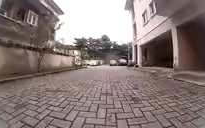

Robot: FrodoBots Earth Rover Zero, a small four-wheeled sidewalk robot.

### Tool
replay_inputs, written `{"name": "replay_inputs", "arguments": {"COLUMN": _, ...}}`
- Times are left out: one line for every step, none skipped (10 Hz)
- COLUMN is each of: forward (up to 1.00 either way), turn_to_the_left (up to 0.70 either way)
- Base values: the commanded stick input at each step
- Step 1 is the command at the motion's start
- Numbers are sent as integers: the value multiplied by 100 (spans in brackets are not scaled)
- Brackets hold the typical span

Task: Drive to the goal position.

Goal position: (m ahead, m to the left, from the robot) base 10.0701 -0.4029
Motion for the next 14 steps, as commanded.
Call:
{"name": "replay_inputs", "arguments": {"forward": 70, "turn_to_the_left": 0}}
{"name": "replay_inputs", "arguments": {"forward": 70, "turn_to_the_left": 0}}
{"name": "replay_inputs", "arguments": {"forward": 70, "turn_to_the_left": 0}}
{"name": "replay_inputs", "arguments": {"forward": 70, "turn_to_the_left": 0}}
{"name": "replay_inputs", "arguments": {"forward": 70, "turn_to_the_left": 0}}
{"name": "replay_inputs", "arguments": {"forward": 70, "turn_to_the_left": 0}}
{"name": "replay_inputs", "arguments": {"forward": 70, "turn_to_the_left": 0}}
{"name": "replay_inputs", "arguments": {"forward": 70, "turn_to_the_left": 0}}
{"name": "replay_inputs", "arguments": {"forward": 70, "turn_to_the_left": 0}}
{"name": "replay_inputs", "arguments": {"forward": 70, "turn_to_the_left": 0}}
{"name": "replay_inputs", "arguments": {"forward": 70, "turn_to_the_left": 0}}
{"name": "replay_inputs", "arguments": {"forward": 70, "turn_to_the_left": 0}}
{"name": "replay_inputs", "arguments": {"forward": 70, "turn_to_the_left": 0}}
{"name": "replay_inputs", "arguments": {"forward": 70, "turn_to_the_left": 0}}
